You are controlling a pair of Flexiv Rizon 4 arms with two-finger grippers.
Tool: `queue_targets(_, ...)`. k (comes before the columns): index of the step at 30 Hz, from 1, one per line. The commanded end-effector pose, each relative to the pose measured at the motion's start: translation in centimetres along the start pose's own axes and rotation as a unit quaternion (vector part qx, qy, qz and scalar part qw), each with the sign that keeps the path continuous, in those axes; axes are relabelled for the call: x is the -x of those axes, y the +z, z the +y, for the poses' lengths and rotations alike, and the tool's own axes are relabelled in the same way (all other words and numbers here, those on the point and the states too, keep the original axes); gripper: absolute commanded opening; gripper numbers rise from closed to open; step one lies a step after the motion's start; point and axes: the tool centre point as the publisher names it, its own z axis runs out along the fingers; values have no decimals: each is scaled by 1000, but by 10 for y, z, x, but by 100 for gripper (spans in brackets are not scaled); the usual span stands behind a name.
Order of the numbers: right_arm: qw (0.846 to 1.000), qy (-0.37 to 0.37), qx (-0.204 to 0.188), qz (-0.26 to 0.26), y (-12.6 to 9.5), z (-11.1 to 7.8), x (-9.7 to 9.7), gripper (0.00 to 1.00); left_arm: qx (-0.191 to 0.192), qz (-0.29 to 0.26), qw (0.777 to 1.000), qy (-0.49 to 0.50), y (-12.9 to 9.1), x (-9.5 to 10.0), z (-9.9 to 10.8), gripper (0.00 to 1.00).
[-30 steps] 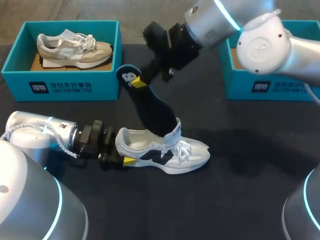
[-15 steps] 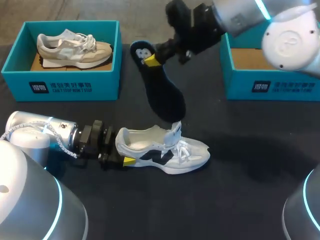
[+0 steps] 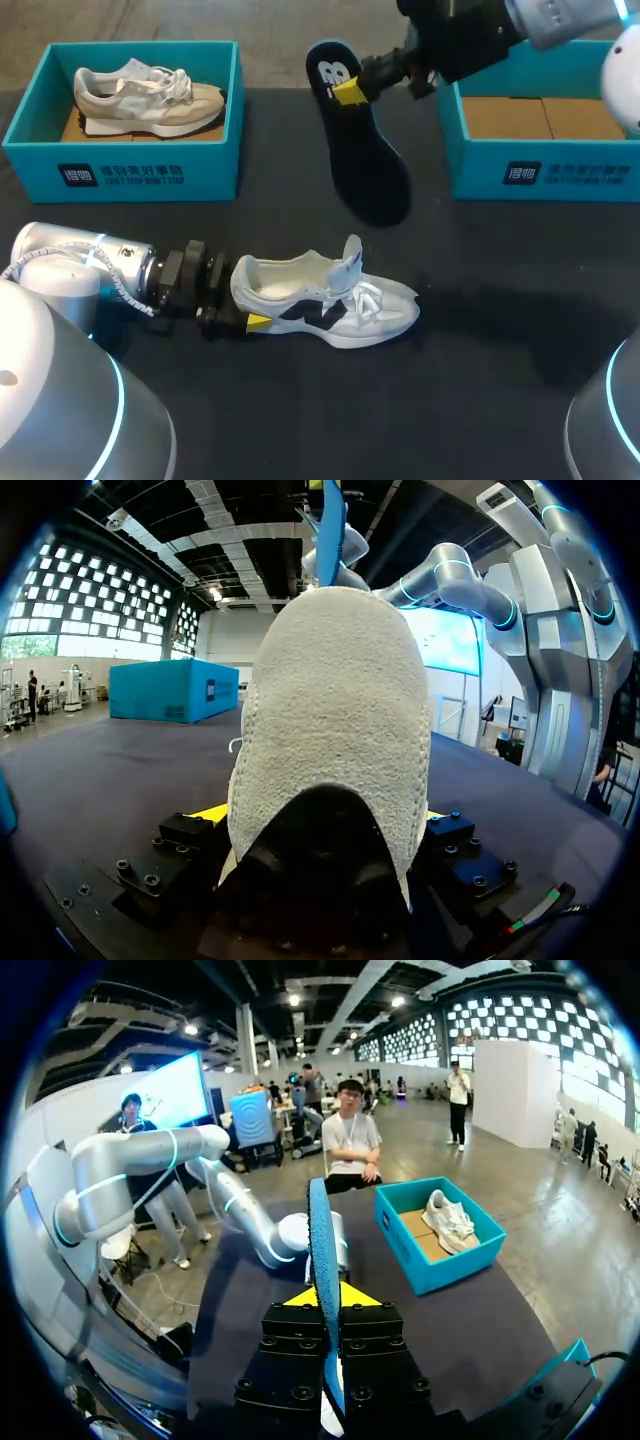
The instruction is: Take the shoe out of the shoebox, open the shoe tongue, remove and reinsert the insole, then place the shoe into the shoebox
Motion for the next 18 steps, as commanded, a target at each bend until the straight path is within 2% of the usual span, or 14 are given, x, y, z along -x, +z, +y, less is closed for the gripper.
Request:
queue_targets(1, 1000, 0, 1, 1, 1, -1, 0, 0, 0, -1, 1000, 0, 2, 2, 3, 0)
queue_targets(9, 1000, 0, 1, 1, 1, -1, 0, 0, 0, -1, 1000, 0, 2, 2, 3, 0)
queue_targets(10, 1000, 5, 14, 3, -4, 3, 0, 0, 0, -1, 1000, 0, 2, 2, 3, 0)
queue_targets(13, 1000, 13, 13, 6, -12, 9, -3, 0, 0, -1, 1000, 0, 2, 2, 3, 0)
queue_targets(18, 998, 54, 27, 1, -34, 26, -20, 0, 0, -1, 1000, 0, 2, 2, 3, 0)
